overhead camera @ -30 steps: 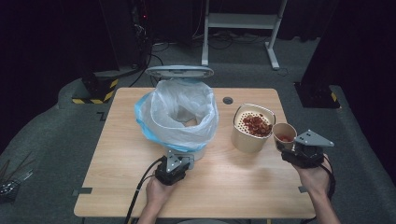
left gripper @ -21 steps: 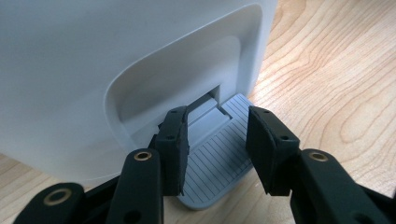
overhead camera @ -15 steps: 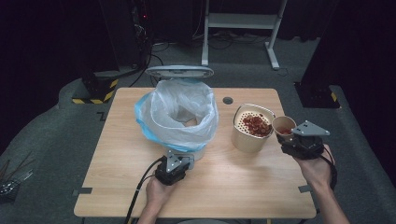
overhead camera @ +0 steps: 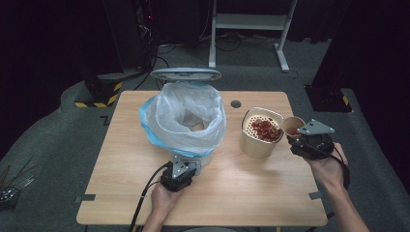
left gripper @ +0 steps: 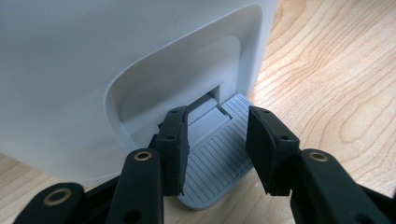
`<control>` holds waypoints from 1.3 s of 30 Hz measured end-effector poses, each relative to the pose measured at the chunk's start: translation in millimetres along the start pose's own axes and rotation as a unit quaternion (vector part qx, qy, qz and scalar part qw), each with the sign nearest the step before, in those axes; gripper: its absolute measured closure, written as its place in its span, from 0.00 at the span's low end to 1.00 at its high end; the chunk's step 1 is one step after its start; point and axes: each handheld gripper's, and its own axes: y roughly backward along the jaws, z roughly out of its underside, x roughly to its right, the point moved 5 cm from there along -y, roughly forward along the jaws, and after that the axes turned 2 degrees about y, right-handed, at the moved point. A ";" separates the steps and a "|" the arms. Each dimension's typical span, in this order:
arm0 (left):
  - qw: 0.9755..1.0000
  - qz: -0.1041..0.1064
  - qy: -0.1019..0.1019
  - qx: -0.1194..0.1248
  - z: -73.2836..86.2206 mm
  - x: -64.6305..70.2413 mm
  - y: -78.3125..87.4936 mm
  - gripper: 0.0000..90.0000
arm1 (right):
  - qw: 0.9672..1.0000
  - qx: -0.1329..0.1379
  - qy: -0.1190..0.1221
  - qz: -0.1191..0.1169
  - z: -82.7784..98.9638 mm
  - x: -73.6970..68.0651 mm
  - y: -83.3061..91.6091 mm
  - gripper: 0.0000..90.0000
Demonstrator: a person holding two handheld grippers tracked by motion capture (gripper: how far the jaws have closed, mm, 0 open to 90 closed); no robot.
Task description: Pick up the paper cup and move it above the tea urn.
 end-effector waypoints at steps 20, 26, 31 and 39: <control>1.000 0.000 0.000 0.000 0.0 -0.1 0.0 0.66 | 0.999 -0.024 0.035 0.017 -12.3 4.1 -5.6 0.44; 1.000 0.000 0.000 0.000 0.0 -0.2 0.0 0.66 | 0.998 -0.033 0.054 0.024 -17.8 3.4 -6.3 0.44; 1.000 0.000 0.001 0.000 0.0 -0.3 0.0 0.66 | 0.996 -0.042 0.067 0.030 -21.8 3.3 -7.9 0.44; 1.000 0.000 0.001 0.000 0.0 -0.4 0.1 0.66 | 0.995 -0.055 0.081 0.035 -26.3 2.4 -10.6 0.44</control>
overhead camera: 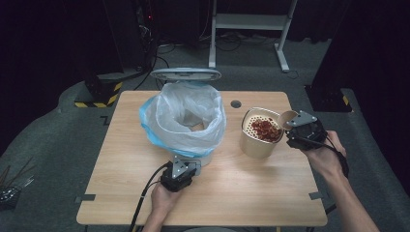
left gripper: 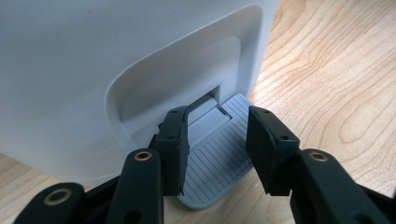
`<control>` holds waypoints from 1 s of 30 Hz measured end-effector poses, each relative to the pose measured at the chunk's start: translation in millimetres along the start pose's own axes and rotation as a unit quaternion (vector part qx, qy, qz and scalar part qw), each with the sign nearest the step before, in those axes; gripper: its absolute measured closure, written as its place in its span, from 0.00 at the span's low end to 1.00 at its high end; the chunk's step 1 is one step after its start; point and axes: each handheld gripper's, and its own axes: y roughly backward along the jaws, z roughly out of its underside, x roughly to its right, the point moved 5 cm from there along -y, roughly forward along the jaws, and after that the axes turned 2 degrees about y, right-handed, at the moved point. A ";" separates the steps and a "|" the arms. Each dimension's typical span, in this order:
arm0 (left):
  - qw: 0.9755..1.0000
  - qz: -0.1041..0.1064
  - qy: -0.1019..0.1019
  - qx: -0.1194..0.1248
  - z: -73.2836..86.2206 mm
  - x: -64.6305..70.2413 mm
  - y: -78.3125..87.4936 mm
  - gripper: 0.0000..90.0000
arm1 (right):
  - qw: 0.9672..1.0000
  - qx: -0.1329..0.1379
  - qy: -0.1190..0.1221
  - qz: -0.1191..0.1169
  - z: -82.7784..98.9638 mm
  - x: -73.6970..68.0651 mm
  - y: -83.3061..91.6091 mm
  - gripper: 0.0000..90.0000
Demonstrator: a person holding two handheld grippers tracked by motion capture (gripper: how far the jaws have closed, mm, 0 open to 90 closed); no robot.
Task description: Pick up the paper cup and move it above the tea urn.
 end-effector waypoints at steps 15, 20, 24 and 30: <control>1.000 0.000 0.000 0.000 0.0 0.1 0.0 0.66 | 0.999 -0.018 0.030 0.009 -7.3 -1.3 -2.6 0.44; 1.000 0.000 0.000 0.000 0.0 0.1 0.0 0.66 | 0.999 -0.023 0.043 0.013 -9.4 -1.7 -3.2 0.44; 1.000 0.000 0.000 0.000 0.0 0.1 0.0 0.66 | 0.998 -0.028 0.051 0.016 -10.8 -2.3 -3.6 0.44; 1.000 0.000 0.000 0.000 0.0 0.0 0.0 0.66 | 0.997 -0.033 0.061 0.020 -12.5 -1.6 -3.4 0.44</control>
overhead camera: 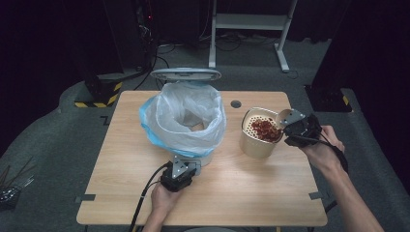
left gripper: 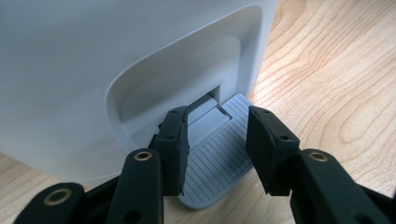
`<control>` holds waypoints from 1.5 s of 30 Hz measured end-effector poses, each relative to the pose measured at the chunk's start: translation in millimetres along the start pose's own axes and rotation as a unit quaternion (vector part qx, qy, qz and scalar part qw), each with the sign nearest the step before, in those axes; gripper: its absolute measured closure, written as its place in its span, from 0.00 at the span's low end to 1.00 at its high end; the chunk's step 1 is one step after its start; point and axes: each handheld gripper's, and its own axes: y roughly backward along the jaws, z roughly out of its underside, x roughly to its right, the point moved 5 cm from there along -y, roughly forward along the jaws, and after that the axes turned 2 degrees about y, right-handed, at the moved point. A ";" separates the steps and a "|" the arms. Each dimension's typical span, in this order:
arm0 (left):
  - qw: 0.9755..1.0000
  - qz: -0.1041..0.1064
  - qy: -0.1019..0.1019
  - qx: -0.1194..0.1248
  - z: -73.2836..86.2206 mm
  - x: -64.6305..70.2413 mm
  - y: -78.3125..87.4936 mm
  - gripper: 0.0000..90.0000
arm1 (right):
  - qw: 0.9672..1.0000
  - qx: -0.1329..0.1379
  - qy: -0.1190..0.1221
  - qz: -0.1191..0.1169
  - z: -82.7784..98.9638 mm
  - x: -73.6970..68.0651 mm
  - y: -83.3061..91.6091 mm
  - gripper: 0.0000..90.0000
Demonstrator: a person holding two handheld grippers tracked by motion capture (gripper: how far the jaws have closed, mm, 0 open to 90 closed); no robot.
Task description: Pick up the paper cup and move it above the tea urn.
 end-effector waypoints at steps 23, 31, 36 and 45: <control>1.000 0.000 0.000 0.000 0.0 0.0 0.0 0.66 | 0.999 -0.018 0.041 0.022 -7.9 3.3 2.9 0.44; 1.000 0.000 0.000 0.000 0.0 -0.1 0.1 0.66 | 0.997 -0.030 0.059 0.032 -9.6 3.2 2.5 0.44; 1.000 0.000 0.000 0.000 0.0 -0.1 0.1 0.66 | 0.996 -0.036 0.069 0.035 -11.0 4.0 2.8 0.44; 1.000 0.000 0.000 0.000 0.0 0.0 0.1 0.66 | 0.995 -0.044 0.083 0.044 -11.9 3.8 3.0 0.44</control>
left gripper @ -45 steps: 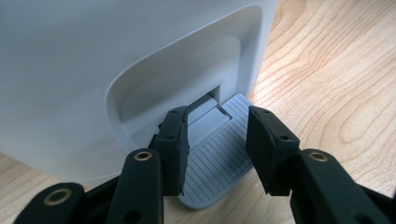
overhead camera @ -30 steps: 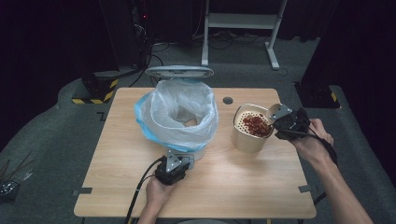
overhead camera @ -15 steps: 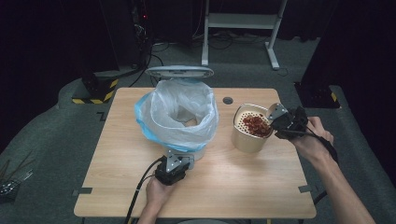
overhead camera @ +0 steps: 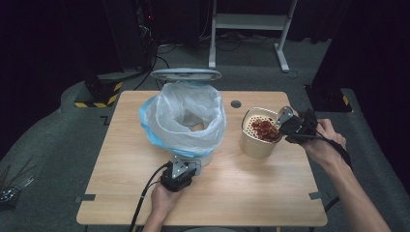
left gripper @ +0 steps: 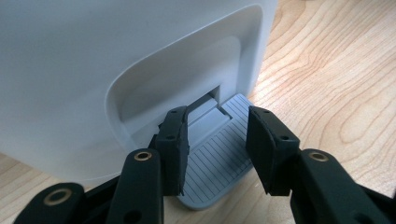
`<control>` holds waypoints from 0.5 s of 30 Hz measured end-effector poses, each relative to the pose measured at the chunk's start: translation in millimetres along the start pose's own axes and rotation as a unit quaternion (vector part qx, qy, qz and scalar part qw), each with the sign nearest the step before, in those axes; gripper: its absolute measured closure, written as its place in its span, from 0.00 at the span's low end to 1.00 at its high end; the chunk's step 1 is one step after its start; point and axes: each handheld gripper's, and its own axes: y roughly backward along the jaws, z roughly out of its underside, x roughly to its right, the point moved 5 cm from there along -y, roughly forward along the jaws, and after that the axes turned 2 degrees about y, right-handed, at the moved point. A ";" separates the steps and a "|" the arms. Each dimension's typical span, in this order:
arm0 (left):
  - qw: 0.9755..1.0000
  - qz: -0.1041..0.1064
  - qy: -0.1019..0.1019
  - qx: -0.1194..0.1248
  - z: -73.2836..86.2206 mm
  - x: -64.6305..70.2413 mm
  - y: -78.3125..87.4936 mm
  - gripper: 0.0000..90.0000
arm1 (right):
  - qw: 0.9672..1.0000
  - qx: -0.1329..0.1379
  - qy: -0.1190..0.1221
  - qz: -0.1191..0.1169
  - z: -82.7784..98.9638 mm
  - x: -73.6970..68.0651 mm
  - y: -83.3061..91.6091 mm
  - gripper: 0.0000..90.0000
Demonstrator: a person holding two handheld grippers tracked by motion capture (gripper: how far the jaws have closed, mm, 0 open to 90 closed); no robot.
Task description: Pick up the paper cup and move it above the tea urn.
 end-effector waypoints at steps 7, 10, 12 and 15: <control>1.000 0.000 0.000 0.000 0.0 0.0 0.0 0.66 | 1.000 -0.001 0.002 -0.002 -0.9 -0.9 -0.3 0.44; 1.000 0.000 0.000 0.000 0.0 0.0 0.0 0.66 | 1.000 -0.001 0.006 -0.002 -1.6 -0.9 -0.2 0.44; 1.000 0.000 0.000 0.000 0.0 0.0 0.0 0.65 | 1.000 -0.001 0.012 -0.001 -2.0 -0.7 -0.1 0.44; 1.000 0.000 0.000 0.000 0.0 0.0 0.0 0.65 | 1.000 -0.001 0.012 -0.002 -2.0 -1.1 -0.2 0.44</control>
